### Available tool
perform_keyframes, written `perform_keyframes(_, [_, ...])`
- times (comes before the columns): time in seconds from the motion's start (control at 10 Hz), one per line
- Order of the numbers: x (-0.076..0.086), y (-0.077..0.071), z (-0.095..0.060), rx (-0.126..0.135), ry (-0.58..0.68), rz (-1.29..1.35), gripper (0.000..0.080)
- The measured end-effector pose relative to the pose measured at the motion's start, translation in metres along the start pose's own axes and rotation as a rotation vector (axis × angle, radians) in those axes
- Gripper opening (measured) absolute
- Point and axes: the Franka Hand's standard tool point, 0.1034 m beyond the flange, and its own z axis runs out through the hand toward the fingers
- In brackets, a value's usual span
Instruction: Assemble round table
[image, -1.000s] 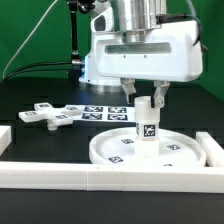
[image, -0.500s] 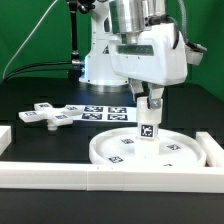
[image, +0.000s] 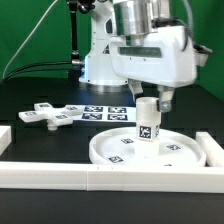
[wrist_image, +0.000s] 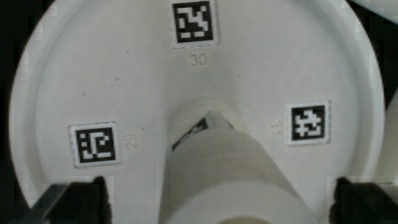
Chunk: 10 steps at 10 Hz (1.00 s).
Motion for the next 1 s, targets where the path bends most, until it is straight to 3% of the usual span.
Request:
perform_keyframes(0.5, [-0.0009, -0.0009, 0.0008, 0.000, 0.001, -0.379, 0.0649])
perform_keyframes(0.8, [0.0006, -0.0036, -0.0027, -0.033, 0.013, -0.761, 0.0649])
perform_keyframes(1.0, [0.0036, -0.0014, -0.0018, -0.038, 0.010, -0.949, 0.0649])
